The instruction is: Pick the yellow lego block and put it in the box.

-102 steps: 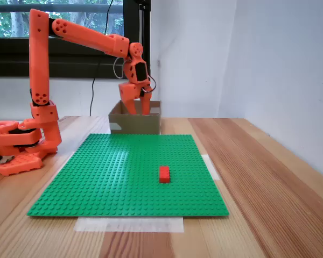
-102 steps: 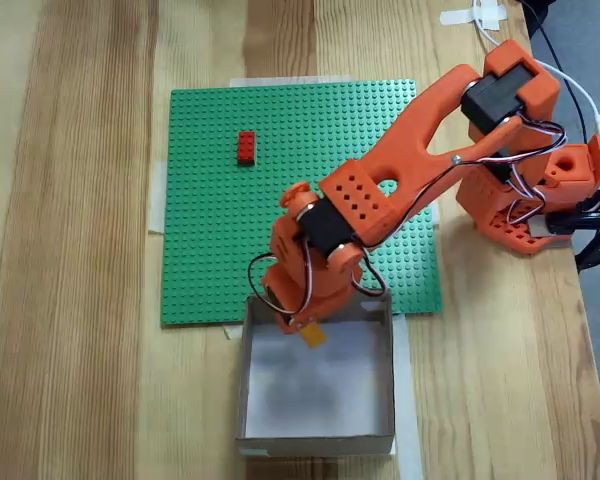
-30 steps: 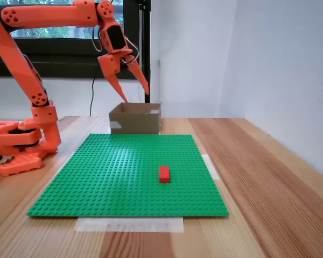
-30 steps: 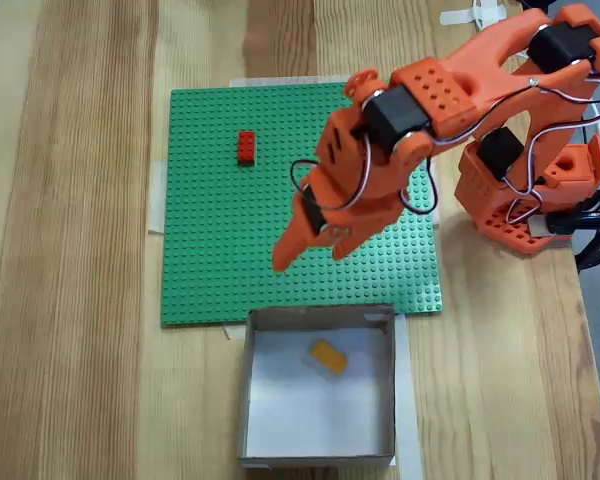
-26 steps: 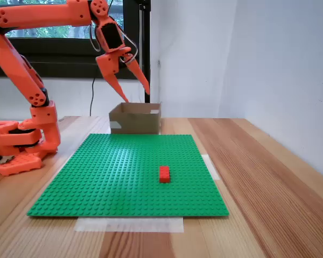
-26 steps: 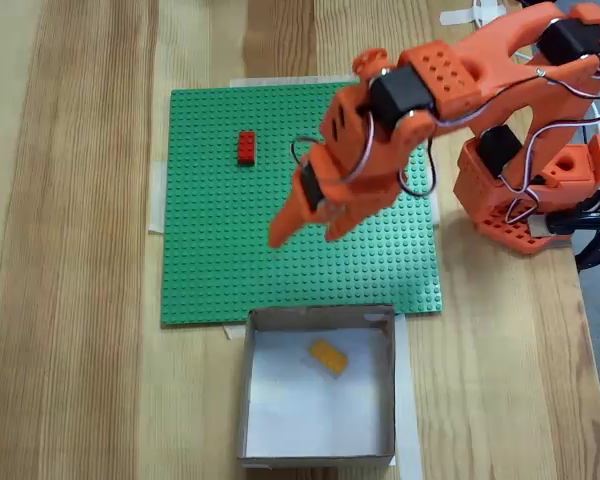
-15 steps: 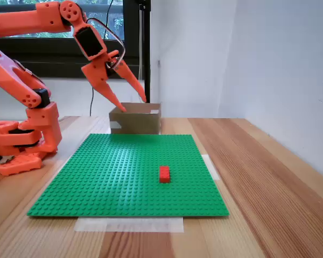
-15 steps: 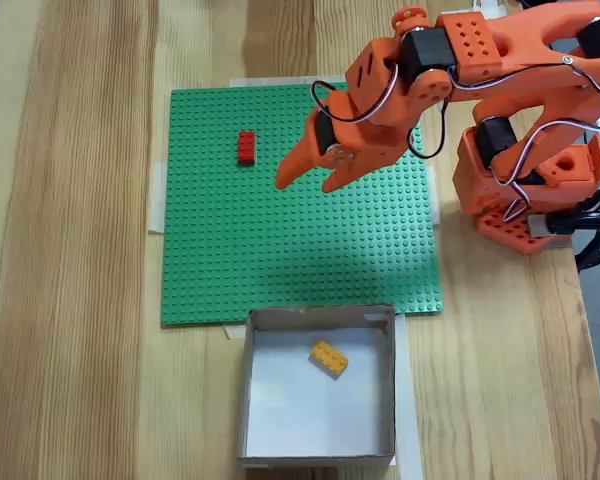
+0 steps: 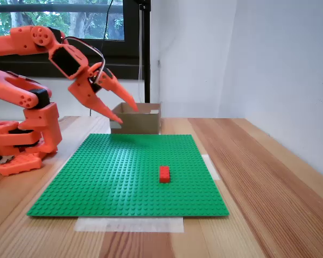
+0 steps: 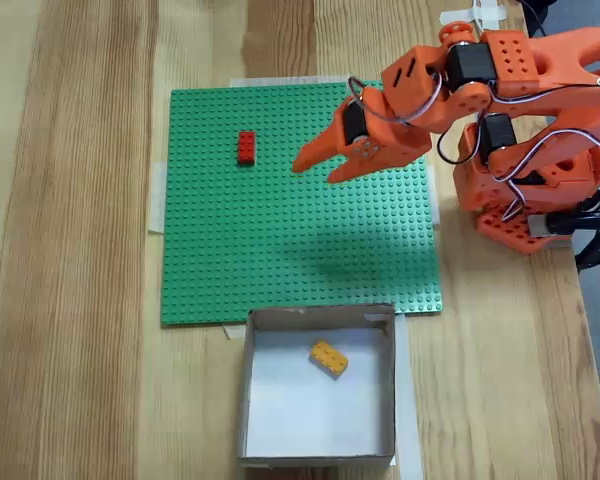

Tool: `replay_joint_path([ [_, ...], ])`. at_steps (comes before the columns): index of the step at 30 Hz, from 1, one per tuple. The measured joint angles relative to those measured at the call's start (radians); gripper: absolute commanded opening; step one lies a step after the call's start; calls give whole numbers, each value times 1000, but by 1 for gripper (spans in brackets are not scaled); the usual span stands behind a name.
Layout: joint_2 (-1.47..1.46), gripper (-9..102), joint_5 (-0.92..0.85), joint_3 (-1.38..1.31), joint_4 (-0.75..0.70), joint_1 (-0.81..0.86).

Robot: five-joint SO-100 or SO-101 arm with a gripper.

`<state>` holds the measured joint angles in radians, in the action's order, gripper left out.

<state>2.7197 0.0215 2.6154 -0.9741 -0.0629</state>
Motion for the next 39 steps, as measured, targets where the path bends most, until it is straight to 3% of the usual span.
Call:
replay_joint_path([
  [15, 382, 16, 3, 348, 89, 20],
  [39, 540, 9, -2, 522, 26, -32],
])
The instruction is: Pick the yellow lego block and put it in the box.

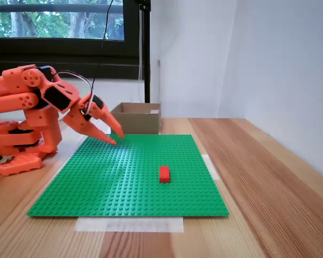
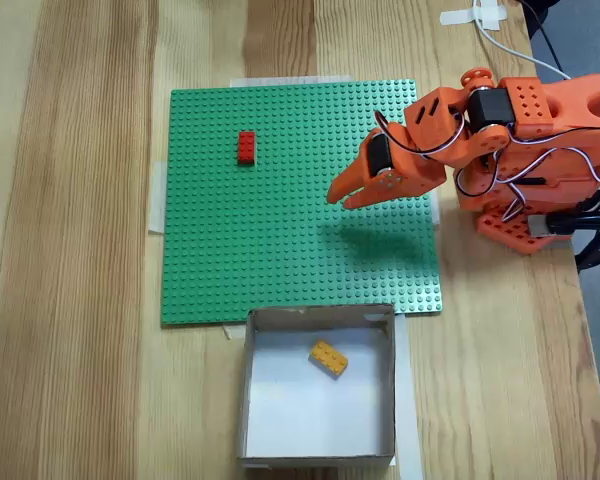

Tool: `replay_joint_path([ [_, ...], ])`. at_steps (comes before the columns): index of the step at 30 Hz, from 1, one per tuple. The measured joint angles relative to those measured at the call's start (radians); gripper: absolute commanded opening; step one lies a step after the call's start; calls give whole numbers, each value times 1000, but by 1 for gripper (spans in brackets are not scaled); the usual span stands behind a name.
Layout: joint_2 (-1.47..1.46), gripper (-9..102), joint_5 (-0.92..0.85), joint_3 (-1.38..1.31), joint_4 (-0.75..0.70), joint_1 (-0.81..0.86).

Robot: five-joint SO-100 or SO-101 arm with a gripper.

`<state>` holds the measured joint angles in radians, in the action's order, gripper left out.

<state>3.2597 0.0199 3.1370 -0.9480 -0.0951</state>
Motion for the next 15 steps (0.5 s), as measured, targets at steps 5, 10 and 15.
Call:
replay_joint_path([
  [5, -2, 5, 0, 3, 0, -15],
  [10, -2, -1, 0, 3, 0, -15],
  [15, -2, -1, 0, 3, 0, -15],
])
